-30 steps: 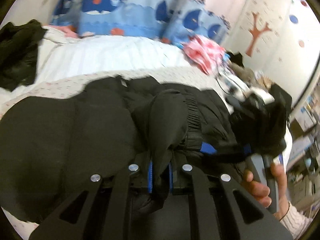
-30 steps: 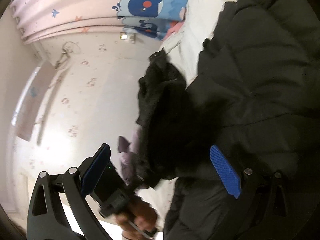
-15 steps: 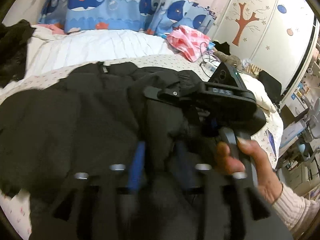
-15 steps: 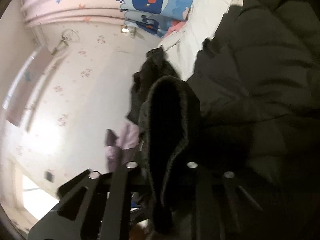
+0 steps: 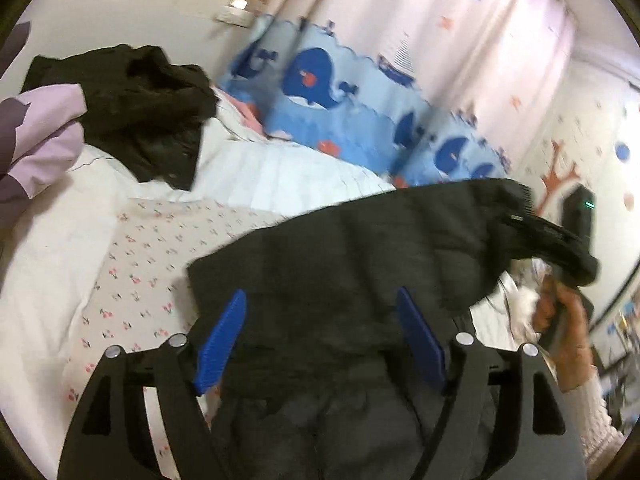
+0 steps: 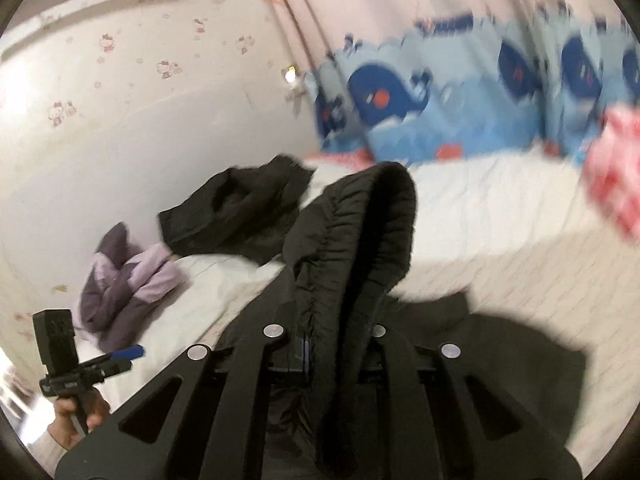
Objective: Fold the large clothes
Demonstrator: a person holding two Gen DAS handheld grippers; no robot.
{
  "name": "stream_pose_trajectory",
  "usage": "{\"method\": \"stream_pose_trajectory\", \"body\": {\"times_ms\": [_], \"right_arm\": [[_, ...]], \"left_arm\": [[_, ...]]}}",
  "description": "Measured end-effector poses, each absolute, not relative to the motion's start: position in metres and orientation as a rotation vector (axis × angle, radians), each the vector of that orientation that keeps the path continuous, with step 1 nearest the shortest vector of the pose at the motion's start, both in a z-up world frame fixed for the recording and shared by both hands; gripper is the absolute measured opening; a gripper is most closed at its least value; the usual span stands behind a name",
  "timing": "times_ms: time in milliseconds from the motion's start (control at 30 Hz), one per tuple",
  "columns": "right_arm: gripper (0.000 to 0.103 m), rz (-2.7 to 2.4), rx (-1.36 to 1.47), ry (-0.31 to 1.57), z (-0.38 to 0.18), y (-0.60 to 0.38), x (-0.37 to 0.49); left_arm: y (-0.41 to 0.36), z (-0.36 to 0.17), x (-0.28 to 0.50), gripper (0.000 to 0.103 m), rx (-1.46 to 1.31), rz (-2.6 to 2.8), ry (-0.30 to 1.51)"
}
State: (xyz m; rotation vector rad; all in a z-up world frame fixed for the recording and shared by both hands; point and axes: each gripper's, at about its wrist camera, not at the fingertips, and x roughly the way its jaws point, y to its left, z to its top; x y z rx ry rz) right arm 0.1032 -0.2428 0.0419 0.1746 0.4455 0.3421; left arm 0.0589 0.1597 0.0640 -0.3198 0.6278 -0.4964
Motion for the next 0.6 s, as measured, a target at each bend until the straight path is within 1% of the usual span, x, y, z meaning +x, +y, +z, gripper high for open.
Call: {"method": "stream_pose_trajectory", "body": {"times_ms": [67, 167, 233, 300, 367, 467, 533, 600], "right_arm": [[0.010, 0.288, 0.157, 0.460, 0.045, -0.264, 0.100], [0.010, 0.211, 0.202, 0.513, 0.022, -0.315, 0.098], [0.010, 0.189, 0.269, 0.560, -0.005, -0.349, 0.099], [0.010, 0.169, 0.328, 0.645, -0.048, -0.374, 0.109], [0.010, 0.158, 0.369, 0.716, -0.090, -0.385, 0.118], [0.010, 0.145, 0.450, 0.816, -0.155, -0.400, 0.132], [0.019, 0.163, 0.531, 0.840, -0.184, -0.410, 0.135], [0.021, 0.170, 0.583, 0.832, -0.194, -0.419, 0.131]], "left_arm": [[0.153, 0.055, 0.076, 0.074, -0.352, -0.496, 0.644], [0.130, 0.039, 0.096, 0.074, -0.358, -0.522, 0.677], [0.106, 0.030, 0.106, 0.074, -0.335, -0.542, 0.696], [0.084, 0.021, 0.116, 0.075, -0.295, -0.559, 0.716], [0.059, 0.001, 0.134, 0.076, -0.210, -0.540, 0.753], [0.044, -0.034, 0.159, 0.076, -0.147, -0.466, 0.838], [0.040, -0.064, 0.176, 0.076, -0.097, -0.415, 0.908], [0.041, -0.074, 0.180, 0.076, -0.088, -0.418, 0.934]]}}
